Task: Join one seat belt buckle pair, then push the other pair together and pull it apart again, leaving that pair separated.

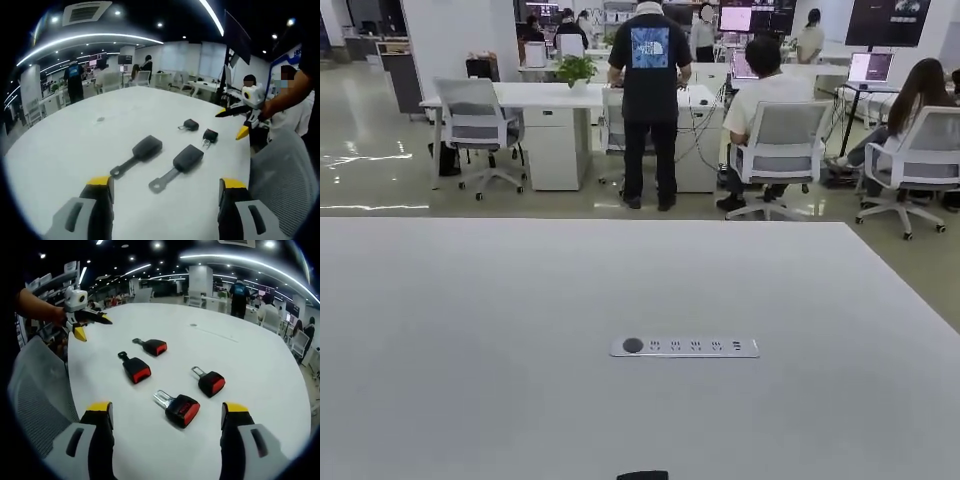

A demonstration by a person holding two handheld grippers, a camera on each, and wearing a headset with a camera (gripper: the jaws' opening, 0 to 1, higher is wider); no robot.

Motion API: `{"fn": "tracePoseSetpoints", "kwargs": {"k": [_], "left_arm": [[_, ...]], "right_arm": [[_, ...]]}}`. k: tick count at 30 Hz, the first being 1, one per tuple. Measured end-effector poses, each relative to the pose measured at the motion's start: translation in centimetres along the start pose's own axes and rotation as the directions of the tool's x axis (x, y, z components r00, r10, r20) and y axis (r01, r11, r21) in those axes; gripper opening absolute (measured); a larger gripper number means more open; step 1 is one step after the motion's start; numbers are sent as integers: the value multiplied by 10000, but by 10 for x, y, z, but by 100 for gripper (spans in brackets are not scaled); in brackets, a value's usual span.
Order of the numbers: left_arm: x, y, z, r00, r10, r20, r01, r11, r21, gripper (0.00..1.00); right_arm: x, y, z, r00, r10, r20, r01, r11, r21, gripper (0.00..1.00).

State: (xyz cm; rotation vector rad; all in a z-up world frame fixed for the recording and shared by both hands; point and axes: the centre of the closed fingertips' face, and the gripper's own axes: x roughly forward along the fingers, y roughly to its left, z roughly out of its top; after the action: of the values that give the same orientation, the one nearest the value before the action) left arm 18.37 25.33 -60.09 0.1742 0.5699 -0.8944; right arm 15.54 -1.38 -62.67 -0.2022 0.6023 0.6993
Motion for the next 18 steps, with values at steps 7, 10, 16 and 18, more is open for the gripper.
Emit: {"fn": "tracePoseSetpoints", "kwargs": {"k": [7, 10, 16, 18], "left_arm": [[9, -5, 7, 9996, -278, -81, 280, 9995, 165, 84], [13, -7, 7, 9991, -406, -133, 409, 9989, 237, 82], [22, -7, 8, 9975, -647, -282, 659, 9968, 441, 81], [25, -11, 9, 9968, -734, -315, 749, 9960, 493, 80]], "right_arm": [[6, -3, -2, 9993, 319, -188, -323, 9993, -168, 88], [9, -5, -4, 9981, 525, -318, -533, 9983, -229, 87], [15, -8, -7, 9956, 758, -553, -781, 9961, -411, 86], [17, -9, -8, 9946, 827, -622, -858, 9952, -476, 85]]}}
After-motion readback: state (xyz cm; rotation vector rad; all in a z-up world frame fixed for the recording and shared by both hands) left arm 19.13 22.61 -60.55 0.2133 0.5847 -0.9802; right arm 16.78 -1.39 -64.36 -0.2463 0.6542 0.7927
